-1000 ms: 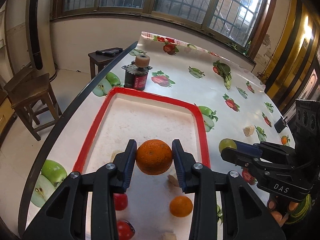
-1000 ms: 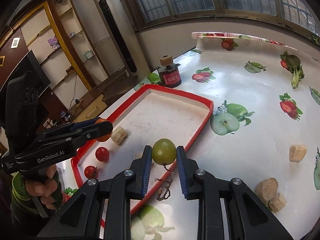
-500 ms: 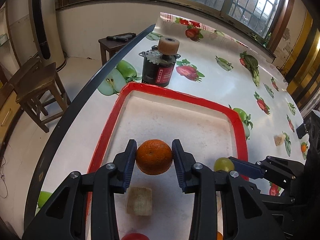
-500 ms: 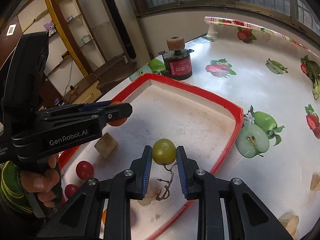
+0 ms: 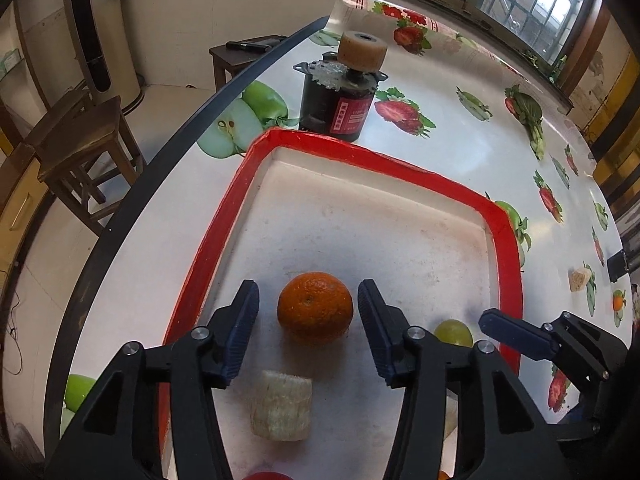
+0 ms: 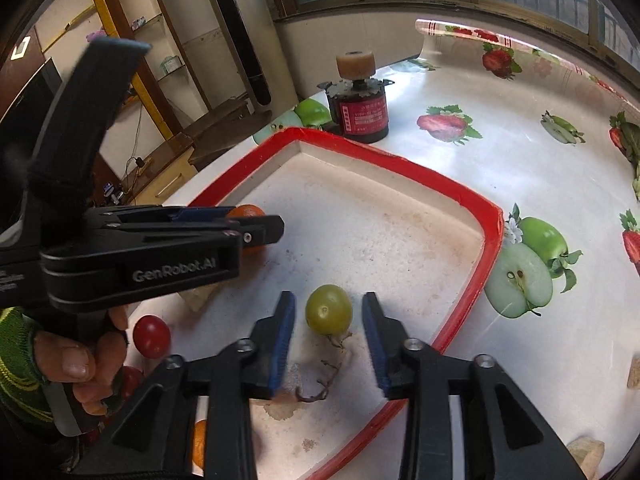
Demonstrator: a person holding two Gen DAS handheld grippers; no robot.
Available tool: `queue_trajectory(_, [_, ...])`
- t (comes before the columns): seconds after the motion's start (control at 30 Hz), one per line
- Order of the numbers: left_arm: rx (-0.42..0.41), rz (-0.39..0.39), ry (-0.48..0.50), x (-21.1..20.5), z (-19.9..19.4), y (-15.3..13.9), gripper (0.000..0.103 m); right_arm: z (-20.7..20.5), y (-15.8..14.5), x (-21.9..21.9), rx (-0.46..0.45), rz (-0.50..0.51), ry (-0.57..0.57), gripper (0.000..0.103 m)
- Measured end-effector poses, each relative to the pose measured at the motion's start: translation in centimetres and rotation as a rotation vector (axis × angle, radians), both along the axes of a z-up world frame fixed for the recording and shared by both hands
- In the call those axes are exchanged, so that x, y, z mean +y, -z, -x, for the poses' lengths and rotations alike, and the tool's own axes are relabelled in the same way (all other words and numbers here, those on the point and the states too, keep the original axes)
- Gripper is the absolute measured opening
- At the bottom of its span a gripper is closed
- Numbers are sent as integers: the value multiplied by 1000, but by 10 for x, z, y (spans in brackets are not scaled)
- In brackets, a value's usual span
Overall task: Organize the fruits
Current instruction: 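Carry the orange and green grape over the red-rimmed tray with both tools, then open the left tool to drop the orange while the right tool releases the grape, then move both tools back to the beige blocks and dark plum on the table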
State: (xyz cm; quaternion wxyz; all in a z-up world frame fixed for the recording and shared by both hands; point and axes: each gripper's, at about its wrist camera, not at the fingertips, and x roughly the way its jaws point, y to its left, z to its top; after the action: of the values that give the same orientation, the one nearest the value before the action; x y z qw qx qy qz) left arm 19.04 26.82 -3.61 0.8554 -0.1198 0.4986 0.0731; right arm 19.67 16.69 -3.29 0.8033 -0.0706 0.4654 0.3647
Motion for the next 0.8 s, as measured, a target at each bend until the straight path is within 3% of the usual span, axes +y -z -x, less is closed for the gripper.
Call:
queue_trajectory(0.07, [10, -2, -17, 1, 2, -1, 60, 4, -8, -4, -15, -8, 1, 45])
queue_trajectory(0.23, [21, 3, -33, 1, 7, -4, 60, 22, -31, -28, -41, -51, 16, 45])
queue_trajectory(0.47, [-38, 36, -24, -10, 33, -18, 60, 52, -60, -82, -78, -113, 78, 48])
queue_trajectory(0.8, [-142, 99, 59, -60, 74, -49, 60, 83, -55, -165, -60, -114, 204, 50])
